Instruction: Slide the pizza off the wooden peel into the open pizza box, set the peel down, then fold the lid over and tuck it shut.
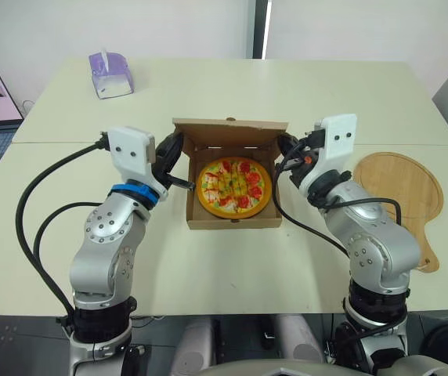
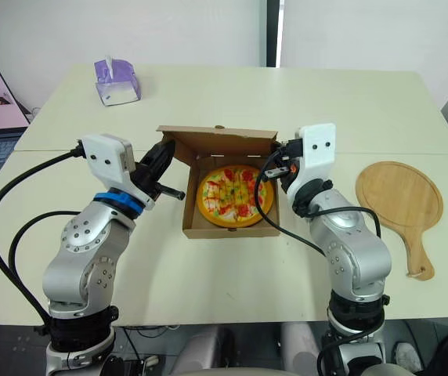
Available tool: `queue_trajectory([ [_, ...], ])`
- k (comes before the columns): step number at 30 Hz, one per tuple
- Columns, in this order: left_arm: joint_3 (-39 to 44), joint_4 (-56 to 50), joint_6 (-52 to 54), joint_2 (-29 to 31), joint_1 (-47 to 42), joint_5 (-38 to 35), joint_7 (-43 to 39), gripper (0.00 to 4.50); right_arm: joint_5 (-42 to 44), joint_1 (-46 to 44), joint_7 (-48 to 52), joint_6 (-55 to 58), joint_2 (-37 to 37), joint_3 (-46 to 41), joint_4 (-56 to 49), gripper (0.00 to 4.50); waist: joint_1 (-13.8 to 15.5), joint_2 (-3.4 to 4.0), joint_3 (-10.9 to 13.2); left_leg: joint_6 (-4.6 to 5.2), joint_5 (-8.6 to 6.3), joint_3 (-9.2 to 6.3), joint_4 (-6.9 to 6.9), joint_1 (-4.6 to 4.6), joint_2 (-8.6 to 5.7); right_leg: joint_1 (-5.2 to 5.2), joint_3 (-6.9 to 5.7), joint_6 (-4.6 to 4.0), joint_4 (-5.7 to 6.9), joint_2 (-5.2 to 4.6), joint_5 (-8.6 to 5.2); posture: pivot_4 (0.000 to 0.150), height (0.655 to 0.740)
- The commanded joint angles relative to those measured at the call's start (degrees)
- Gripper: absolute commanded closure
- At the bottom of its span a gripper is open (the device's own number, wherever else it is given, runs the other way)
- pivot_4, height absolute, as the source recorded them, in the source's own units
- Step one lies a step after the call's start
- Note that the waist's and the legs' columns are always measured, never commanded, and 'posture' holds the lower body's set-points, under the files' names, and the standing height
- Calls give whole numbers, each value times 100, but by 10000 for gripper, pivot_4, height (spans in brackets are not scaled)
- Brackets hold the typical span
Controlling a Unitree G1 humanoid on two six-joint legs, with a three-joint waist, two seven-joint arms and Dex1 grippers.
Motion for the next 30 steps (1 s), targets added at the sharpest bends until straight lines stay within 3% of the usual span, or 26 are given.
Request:
queue_trajectory([
  [1, -146, -405, -267, -46, 148, 34, 16, 44616, 320, 113, 282, 190, -85, 279, -162, 45000, 0, -1, -8, 1, -1, 0, 0, 3, 0, 2, 0, 0, 0, 0, 0, 1500, 7400],
  [8, -223, -412, -519, -84, 442, 170, 94, 44616, 493, 302, 549, 189, -389, 416, -282, 45000, -5, -2, -17, 21, -12, -1, -10, 54, 6, 55, 1, -1, -10, 8, -1, 1500, 7400],
  [11, -240, -394, -558, -87, 459, 171, 114, 45000, 608, 335, 764, 160, -587, 370, -329, 39051, 5, -2, -17, 34, -19, -11, -17, 91, 10, 103, -5, -1, -31, 15, -2, 1500, 7400],
  [22, -267, -278, -720, -91, 506, 182, 119, 45000, 1265, 441, 1426, 312, -1438, -13, -485, 1238, 29, -3, -17, 33, -19, -14, -15, 88, 8, 105, -5, -1, -32, 14, -2, 1500, 7400],
  [25, -241, -280, -758, -52, 568, 173, 86, 45000, 1617, 591, 2069, 285, -2140, -252, -566, 535, 46, -4, -17, 34, -19, -16, -15, 86, 8, 106, -7, -1, -36, 14, -2, 1500, 7400],
  [30, -193, -267, -852, -13, 716, 170, 21, 45000, 2063, 441, 3749, -193, -3617, -633, 180, 535, 137, -6, -14, 43, -23, -24, -14, 95, 9, 135, -17, 7, -73, 18, 2, 1500, 7400],
])
